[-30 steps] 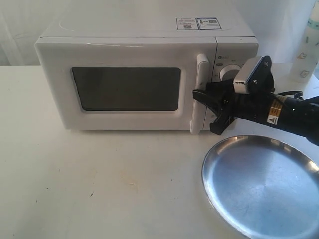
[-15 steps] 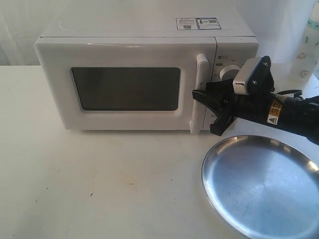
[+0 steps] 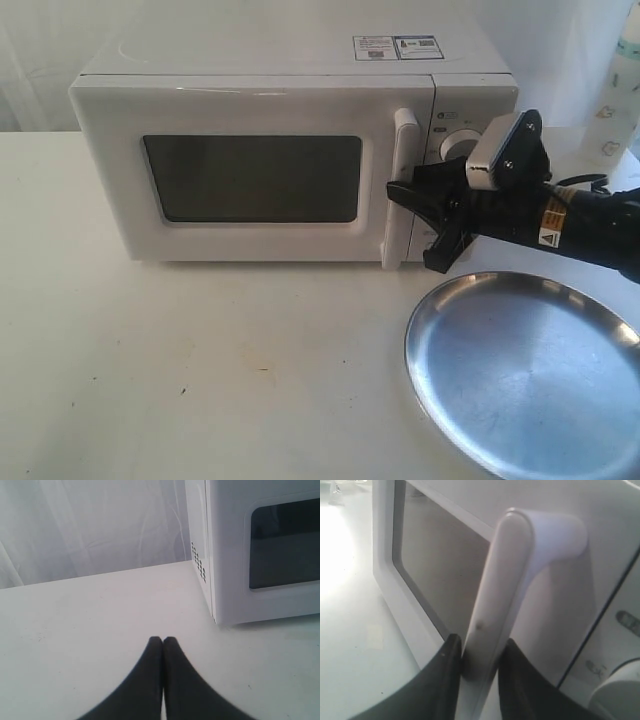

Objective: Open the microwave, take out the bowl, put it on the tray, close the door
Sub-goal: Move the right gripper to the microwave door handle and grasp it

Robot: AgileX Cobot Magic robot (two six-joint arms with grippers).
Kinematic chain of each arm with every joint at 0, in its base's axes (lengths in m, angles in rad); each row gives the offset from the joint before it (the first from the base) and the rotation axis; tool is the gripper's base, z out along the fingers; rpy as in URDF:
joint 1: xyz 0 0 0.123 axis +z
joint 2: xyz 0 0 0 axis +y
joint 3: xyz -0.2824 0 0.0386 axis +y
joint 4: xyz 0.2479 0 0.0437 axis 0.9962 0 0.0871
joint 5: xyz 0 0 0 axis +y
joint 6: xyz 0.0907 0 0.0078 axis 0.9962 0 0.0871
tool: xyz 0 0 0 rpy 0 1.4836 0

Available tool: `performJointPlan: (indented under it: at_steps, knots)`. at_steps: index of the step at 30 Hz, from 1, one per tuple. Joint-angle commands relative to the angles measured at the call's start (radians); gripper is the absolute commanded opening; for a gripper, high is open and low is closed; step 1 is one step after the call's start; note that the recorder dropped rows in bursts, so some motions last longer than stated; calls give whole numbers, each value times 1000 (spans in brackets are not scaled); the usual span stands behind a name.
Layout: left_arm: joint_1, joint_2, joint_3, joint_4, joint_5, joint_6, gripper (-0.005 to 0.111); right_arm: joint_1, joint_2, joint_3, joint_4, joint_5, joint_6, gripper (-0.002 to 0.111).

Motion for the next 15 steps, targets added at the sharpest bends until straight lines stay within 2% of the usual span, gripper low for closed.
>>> performJointPlan:
  at_steps: [1,15]
  knots:
    - [-7,-2,-3,-8,-5,0,0,44,-50,0,-330,-141,-7,0]
    - [-7,-2,-3,-8,-5,0,0,145,-75,0,-365,-141,-4,0]
